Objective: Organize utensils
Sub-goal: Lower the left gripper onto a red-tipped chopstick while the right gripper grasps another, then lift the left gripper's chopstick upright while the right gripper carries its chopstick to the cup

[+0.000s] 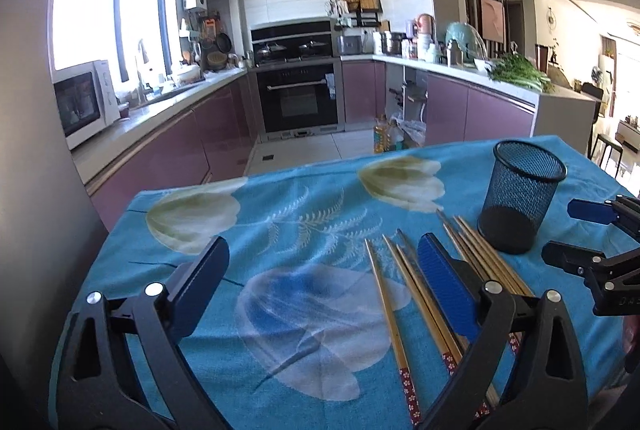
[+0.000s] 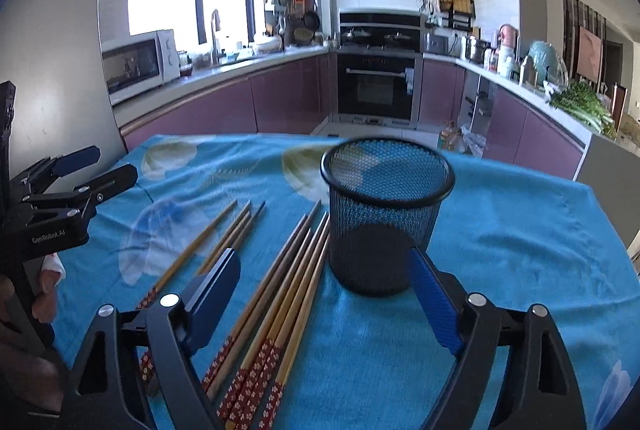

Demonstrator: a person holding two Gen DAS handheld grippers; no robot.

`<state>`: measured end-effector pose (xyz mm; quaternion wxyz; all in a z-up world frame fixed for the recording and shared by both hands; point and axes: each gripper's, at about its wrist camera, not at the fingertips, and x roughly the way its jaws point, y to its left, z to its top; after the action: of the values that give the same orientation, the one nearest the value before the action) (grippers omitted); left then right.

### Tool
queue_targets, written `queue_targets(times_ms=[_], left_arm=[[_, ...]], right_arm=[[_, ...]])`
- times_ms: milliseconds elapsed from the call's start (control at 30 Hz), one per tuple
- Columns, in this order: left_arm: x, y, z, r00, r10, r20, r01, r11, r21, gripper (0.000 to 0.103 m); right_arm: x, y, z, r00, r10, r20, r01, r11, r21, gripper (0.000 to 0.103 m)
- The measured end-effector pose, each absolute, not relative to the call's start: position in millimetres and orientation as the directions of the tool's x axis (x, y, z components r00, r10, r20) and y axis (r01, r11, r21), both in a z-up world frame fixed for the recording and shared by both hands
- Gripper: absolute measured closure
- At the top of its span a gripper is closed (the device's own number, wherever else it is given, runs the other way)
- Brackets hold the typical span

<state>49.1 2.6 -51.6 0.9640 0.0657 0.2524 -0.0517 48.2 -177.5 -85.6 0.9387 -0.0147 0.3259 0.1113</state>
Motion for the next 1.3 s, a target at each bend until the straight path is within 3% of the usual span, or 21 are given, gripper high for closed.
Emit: queue_targets(times_ms=[100, 300, 400, 733, 833, 933, 1033, 1300], left_arm=[[63, -1, -69, 0.819, -0.095, -0.567, 0.18, 0.979, 0.096, 0.021], [85, -11, -101, 0.733, -0.132, -0.667, 0.239, 0.969, 0.07, 0.036], [92, -16, -111, 0.704, -0.138, -0.697, 0.26, 0.963, 0.072, 0.039], [114, -34, -132, 0.61, -0.177, -0.772, 0.323, 0.946, 0.038, 0.063], [121, -38, -136, 0.598, -0.187, -0.78, 0.329, 0.944, 0.026, 0.067], [127, -42, -136, 0.588, -0.205, -0.783, 0.334, 0.943, 0.004, 0.076], [131, -45, -136, 0.584, -0.219, -0.782, 0.33, 0.944, -0.018, 0.092], [120, -38, -125, 0.594, -0.249, -0.765, 0.31, 0.948, -0.068, 0.095]], right_arm=[[57, -180, -101, 0.718, 0.198, -0.668, -0.213, 0.975, 0.06, 0.046], [63, -174, -116, 0.663, 0.196, -0.722, -0.227, 0.972, 0.056, 0.059], [64, -172, -119, 0.644, 0.189, -0.741, -0.234, 0.971, 0.044, 0.062], [74, -167, -125, 0.619, 0.165, -0.768, -0.233, 0.972, 0.022, 0.072], [77, -168, -125, 0.617, 0.179, -0.766, -0.232, 0.972, 0.04, 0.079], [80, -168, -125, 0.608, 0.219, -0.763, -0.234, 0.968, 0.09, 0.096], [81, -172, -124, 0.607, 0.241, -0.757, -0.226, 0.966, 0.126, 0.097], [71, -183, -105, 0.637, 0.312, -0.705, -0.252, 0.949, 0.192, 0.097]])
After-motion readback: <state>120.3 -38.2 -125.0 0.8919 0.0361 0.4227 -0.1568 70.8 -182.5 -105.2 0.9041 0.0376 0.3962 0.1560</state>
